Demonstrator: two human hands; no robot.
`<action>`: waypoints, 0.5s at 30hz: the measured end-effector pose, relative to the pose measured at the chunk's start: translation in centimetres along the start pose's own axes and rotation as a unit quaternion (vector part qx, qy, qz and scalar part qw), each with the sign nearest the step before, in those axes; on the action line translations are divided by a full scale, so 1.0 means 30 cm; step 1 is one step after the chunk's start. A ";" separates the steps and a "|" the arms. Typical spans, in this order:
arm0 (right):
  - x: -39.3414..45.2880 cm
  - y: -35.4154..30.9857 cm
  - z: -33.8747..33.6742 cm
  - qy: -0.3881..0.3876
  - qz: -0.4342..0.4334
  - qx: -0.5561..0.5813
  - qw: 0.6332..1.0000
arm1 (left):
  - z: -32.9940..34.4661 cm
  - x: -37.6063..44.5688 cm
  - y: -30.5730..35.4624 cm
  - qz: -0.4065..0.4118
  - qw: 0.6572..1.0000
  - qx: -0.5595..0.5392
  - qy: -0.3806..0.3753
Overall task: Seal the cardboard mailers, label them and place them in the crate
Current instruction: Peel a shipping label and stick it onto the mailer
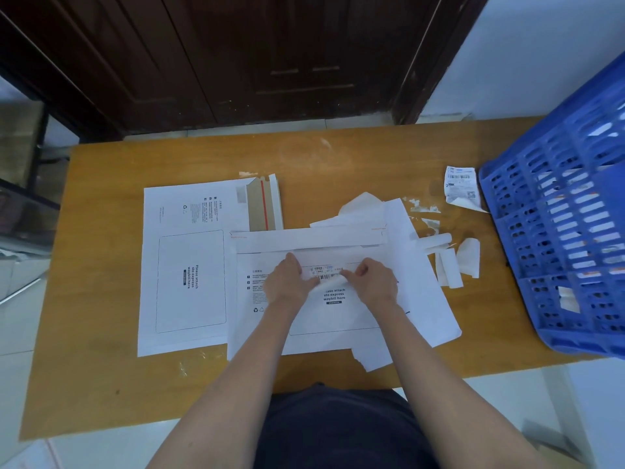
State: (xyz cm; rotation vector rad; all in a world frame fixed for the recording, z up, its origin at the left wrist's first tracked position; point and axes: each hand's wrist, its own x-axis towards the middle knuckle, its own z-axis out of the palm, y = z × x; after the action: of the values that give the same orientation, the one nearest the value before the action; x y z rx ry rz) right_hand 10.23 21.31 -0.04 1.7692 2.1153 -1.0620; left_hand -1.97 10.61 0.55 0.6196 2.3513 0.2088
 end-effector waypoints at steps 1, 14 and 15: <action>-0.001 0.000 -0.001 -0.004 -0.005 0.004 1.000 | 0.003 -0.005 -0.002 0.007 1.000 0.005 -0.002; -0.029 -0.023 -0.035 -0.079 -0.001 -0.060 0.995 | 0.053 -0.043 -0.022 0.074 0.997 -0.034 0.017; -0.032 -0.024 -0.037 -0.083 -0.002 -0.067 0.994 | 0.057 -0.046 -0.026 0.079 0.996 -0.039 0.019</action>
State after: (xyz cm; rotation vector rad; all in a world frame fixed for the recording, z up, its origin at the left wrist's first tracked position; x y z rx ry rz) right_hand 10.16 21.23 1.56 1.5587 2.0396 -1.0041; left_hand -0.25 9.22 -0.18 0.7707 2.3194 0.3850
